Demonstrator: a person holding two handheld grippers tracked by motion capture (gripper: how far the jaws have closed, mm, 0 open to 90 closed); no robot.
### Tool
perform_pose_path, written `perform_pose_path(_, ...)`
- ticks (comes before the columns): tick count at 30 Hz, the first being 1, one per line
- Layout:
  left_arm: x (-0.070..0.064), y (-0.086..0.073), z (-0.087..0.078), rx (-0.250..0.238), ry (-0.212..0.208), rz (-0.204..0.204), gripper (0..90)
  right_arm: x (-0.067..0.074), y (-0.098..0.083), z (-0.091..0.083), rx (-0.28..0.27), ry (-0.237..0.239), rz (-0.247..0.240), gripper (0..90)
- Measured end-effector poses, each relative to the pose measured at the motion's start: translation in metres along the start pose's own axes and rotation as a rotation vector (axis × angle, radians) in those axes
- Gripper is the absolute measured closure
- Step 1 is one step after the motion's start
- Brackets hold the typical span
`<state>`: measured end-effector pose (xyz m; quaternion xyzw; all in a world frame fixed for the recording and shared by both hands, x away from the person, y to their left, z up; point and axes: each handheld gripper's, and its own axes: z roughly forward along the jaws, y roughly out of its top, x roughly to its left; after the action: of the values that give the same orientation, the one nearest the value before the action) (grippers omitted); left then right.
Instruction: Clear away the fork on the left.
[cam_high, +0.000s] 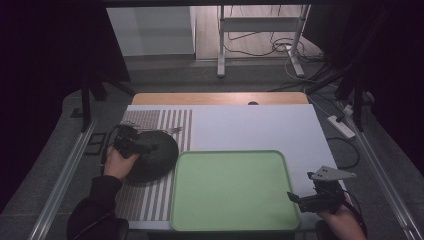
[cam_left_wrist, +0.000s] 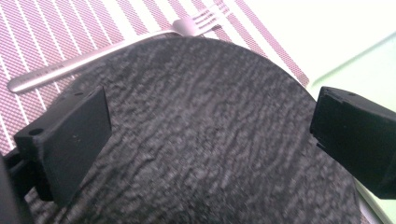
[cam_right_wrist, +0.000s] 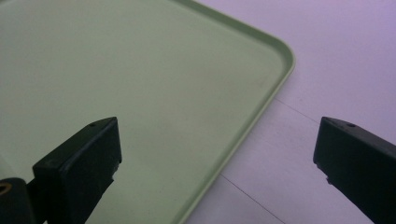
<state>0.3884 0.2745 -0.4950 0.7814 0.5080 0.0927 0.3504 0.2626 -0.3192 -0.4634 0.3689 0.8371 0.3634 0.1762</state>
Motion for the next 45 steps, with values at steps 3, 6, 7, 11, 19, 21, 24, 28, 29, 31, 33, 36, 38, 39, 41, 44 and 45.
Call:
perform_pose_path(3,0.005,0.004,0.003,0.002,0.003,-0.006,0.0,0.0,0.0,0.0,-0.001,0.002,0.001,1.2)
perform_pose_path(6,0.009,0.009,0.007,0.004,0.004,-0.004,0.0,0.0,0.0,0.0,0.001,0.001,0.0,1.2)
perform_pose_path(7,0.01,0.011,0.008,0.006,0.009,-0.003,0.0,0.0,0.0,0.0,0.001,0.001,0.0,1.2)
perform_pose_path(11,0.016,0.021,0.016,0.01,0.013,-0.009,0.0,0.0,0.0,0.0,0.0,0.001,0.002,1.2)
perform_pose_path(19,0.026,0.03,0.028,0.025,0.04,-0.006,0.0,0.0,0.0,0.0,-0.001,0.003,0.001,1.3)
perform_pose_path(21,0.029,0.031,0.031,0.029,0.039,-0.013,0.4,0.0,0.0,0.0,0.0,0.005,0.001,1.3)
perform_pose_path(24,0.033,0.033,0.035,0.041,0.044,-0.02,0.9,0.0,0.0,0.0,-0.001,0.007,-0.003,1.3)
perform_pose_path(28,0.037,0.038,0.038,0.046,0.049,-0.023,2.5,0.0,0.0,0.001,0.001,0.008,-0.006,1.3)
perform_pose_path(29,0.038,0.038,0.038,0.047,0.049,-0.021,2.5,0.0,0.0,0.001,0.001,0.008,-0.006,1.3)
perform_pose_path(31,0.041,0.041,0.04,0.048,0.05,-0.028,6.3,0.0,0.0,0.001,0.002,0.009,-0.006,1.2)
perform_pose_path(33,0.044,0.044,0.042,0.056,0.049,-0.024,9.0,0.0,0.0,0.001,0.002,0.009,-0.006,1.2)
perform_pose_path(36,0.049,0.046,0.043,0.063,0.06,-0.022,22.6,0.0,0.0,0.001,0.002,0.009,-0.008,1.3)
perform_pose_path(38,0.054,0.048,0.043,0.062,0.059,-0.032,36.5,0.0,0.0,0.001,0.002,0.01,-0.008,1.3)
perform_pose_path(39,0.056,0.048,0.043,0.061,0.063,-0.043,36.5,0.0,0.0,0.001,0.002,0.01,-0.008,1.3)
perform_pose_path(41,0.06,0.049,0.043,0.061,0.088,-0.053,58.8,0.0,0.0,0.001,0.002,0.01,-0.009,1.3)
perform_pose_path(44,0.066,0.05,0.046,0.087,0.118,-0.055,73.5,0.0,0.0,0.001,0.003,0.011,-0.01,1.2)
perform_pose_path(45,0.068,0.05,0.048,0.102,0.136,-0.057,83.5,0.0,0.0,0.001,0.003,0.011,-0.011,1.3)
